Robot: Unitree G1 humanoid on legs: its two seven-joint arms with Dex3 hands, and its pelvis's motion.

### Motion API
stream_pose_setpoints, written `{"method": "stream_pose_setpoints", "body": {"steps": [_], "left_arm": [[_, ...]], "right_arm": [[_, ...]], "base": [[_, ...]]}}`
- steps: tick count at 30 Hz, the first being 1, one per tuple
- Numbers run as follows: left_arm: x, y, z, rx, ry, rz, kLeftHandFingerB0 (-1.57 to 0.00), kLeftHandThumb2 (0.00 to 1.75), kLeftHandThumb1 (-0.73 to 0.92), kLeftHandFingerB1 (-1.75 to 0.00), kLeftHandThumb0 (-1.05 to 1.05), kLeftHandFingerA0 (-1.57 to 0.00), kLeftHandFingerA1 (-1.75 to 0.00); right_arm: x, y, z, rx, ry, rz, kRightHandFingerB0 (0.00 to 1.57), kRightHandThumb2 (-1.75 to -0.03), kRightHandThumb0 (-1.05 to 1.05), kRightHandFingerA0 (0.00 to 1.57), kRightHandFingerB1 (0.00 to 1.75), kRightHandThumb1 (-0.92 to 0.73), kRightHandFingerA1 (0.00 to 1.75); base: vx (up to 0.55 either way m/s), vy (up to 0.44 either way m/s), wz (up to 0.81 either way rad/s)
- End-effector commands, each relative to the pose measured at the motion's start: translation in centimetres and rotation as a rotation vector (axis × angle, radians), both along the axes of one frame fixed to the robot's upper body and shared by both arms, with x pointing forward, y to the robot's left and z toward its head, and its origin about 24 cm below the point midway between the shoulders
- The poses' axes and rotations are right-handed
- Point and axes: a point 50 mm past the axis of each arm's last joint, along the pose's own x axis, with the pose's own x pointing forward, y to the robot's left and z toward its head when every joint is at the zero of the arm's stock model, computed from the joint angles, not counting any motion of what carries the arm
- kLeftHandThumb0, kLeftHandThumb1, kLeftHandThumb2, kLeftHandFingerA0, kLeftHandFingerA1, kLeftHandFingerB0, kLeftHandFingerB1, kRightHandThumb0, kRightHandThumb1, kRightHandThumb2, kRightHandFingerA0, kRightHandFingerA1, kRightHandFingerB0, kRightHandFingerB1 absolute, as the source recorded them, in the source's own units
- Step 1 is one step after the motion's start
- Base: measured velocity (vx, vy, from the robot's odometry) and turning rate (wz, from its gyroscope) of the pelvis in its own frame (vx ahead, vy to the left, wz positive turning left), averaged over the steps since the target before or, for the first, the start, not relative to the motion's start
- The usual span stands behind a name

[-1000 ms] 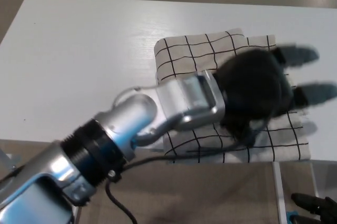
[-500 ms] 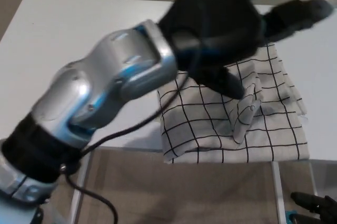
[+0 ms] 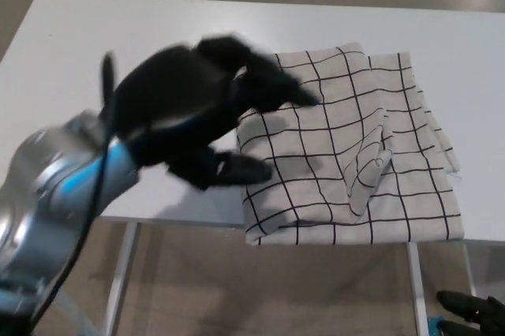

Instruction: Use the left hand to fold a white towel with checkered patterns in half.

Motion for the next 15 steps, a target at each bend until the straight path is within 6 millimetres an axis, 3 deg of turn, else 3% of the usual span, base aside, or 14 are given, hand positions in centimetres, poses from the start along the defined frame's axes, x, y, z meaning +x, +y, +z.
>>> {"method": "stream_pose_setpoints", "body": {"steps": [1, 6, 7, 8, 9, 10, 14, 15], "left_arm": [[-14.2, 14.0, -8.9, -0.661, 1.051, -0.069, -0.67, 0.68, 0.90, -0.40, -0.78, -0.81, -0.46], [-15.4, 14.5, -11.1, -0.578, 1.227, 0.055, -0.78, 0.68, 0.91, -0.43, -0.83, -0.89, -0.48], [-15.5, 14.5, -11.7, -0.599, 1.286, 0.097, -0.93, 0.69, 0.90, -0.47, -0.88, -1.01, -0.51], [-15.5, 14.5, -11.7, -0.599, 1.286, 0.097, -0.93, 0.69, 0.90, -0.47, -0.88, -1.01, -0.51], [-15.4, 14.8, -12.7, -0.651, 1.360, 0.146, -1.00, 0.86, 0.69, -0.56, -0.95, -1.05, -0.61], [-15.4, 15.0, -13.4, -0.679, 1.400, 0.165, -0.97, 1.11, 0.71, -0.63, -0.87, -1.00, -0.68], [-15.6, 15.6, -15.4, -0.730, 1.469, 0.201, -0.97, 1.11, 0.72, -0.64, -0.87, -1.01, -0.69], [-15.6, 16.0, -16.8, -0.733, 1.436, 0.284, -0.96, 1.11, 0.72, -0.65, -0.84, -1.00, -0.69]], "right_arm": [[-1.3, -1.5, -0.4, -0.020, 0.058, 0.000, 0.66, -0.60, -0.28, 0.54, 0.60, -0.67, 0.66], [-2.3, -1.2, -1.4, -0.012, 0.108, -0.005, 0.66, -0.60, -0.28, 0.54, 0.60, -0.67, 0.67], [-2.5, -1.3, -1.5, -0.008, 0.111, -0.009, 0.66, -0.60, -0.29, 0.55, 0.60, -0.67, 0.66], [-2.5, -1.3, -1.5, -0.008, 0.111, -0.009, 0.66, -0.60, -0.29, 0.55, 0.60, -0.67, 0.66], [-2.8, -1.4, -1.6, 0.001, 0.117, -0.016, 0.66, -0.60, -0.29, 0.55, 0.60, -0.68, 0.66], [-3.1, -1.4, -1.6, 0.004, 0.123, -0.022, 0.66, -0.60, -0.29, 0.55, 0.60, -0.67, 0.66], [-3.5, -1.3, -1.7, 0.006, 0.131, -0.032, 0.66, -0.60, -0.29, 0.56, 0.60, -0.67, 0.66], [-3.6, -1.4, -1.8, 0.001, 0.136, -0.036, 0.66, -0.60, -0.29, 0.59, 0.61, -0.67, 0.66]], "base": [[0.00, 0.000, 0.00], [0.00, 0.000, 0.00], [0.00, 0.000, 0.00], [0.00, 0.000, 0.00], [0.00, 0.000, 0.00], [0.00, 0.000, 0.00], [0.00, 0.000, 0.00], [0.00, 0.000, 0.00]]}}
